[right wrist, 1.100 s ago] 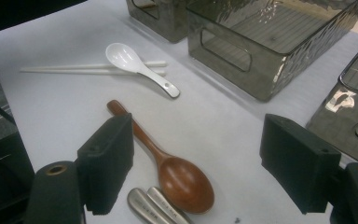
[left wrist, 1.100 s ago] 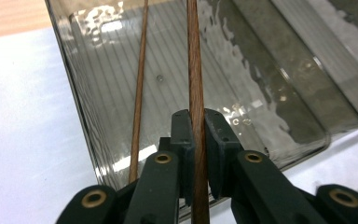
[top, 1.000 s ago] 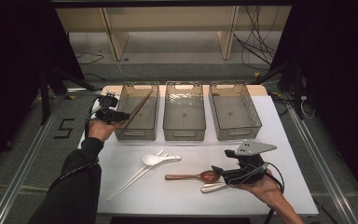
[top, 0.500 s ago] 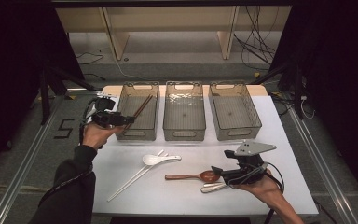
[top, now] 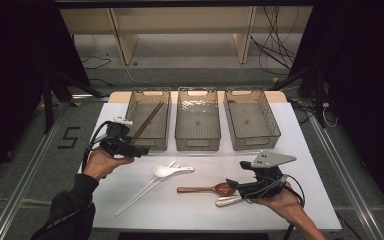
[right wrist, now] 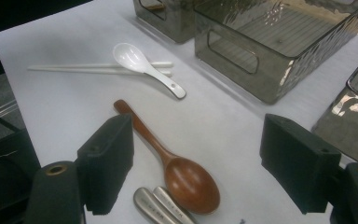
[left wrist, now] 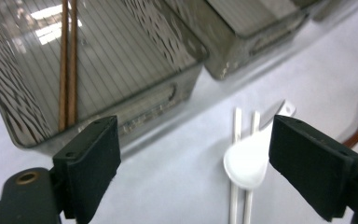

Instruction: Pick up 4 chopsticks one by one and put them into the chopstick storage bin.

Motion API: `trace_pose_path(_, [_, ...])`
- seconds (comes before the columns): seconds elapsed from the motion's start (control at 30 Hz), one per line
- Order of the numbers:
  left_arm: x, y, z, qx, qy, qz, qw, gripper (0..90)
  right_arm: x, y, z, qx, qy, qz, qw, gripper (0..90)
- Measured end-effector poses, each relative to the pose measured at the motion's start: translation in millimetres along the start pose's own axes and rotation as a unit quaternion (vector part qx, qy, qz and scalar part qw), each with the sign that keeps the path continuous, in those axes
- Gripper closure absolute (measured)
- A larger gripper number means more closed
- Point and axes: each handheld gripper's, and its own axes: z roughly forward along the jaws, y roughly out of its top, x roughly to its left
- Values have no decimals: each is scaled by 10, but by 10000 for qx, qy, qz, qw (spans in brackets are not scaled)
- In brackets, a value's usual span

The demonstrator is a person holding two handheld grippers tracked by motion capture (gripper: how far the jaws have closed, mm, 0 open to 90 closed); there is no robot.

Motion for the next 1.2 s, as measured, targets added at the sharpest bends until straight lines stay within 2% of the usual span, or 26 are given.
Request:
trace_pose_path(0.13, [-79,-133,49,267,32,138,9995,159,12,5,6,9,9,-13,10000,268])
trace_pose_path(0.33, [-134,-319,116,599,50,145,9981,159,21,6,4,14,15,-41,10000,268])
trace_pose_path(0.47, [-208,-393,170,822,71,306,9961,159,21,6,10,26,20,-45,10000,268])
trace_pose_path(0.6, [-253,-431,196,952,23,382,9947,167,24,6,8,30,29,-59,10000,268])
trace_pose_path(0.77, [-261,-493,243,1138,-71,330,9929,219,24,6,9,34,29,-64,10000,268])
trace_pose_path(0.93, [-323,-528,293,1308,-66,476,9902,261,24,5,12,38,29,-66,10000,268])
trace_pose_path(1.0, [-339,-535,310,1407,-66,555,9885,305,27,6,11,36,29,-59,10000,268])
trace_pose_path(1.2, [-344,-566,396,1584,-24,587,9856,400,33,6,17,62,39,-81,9999,268])
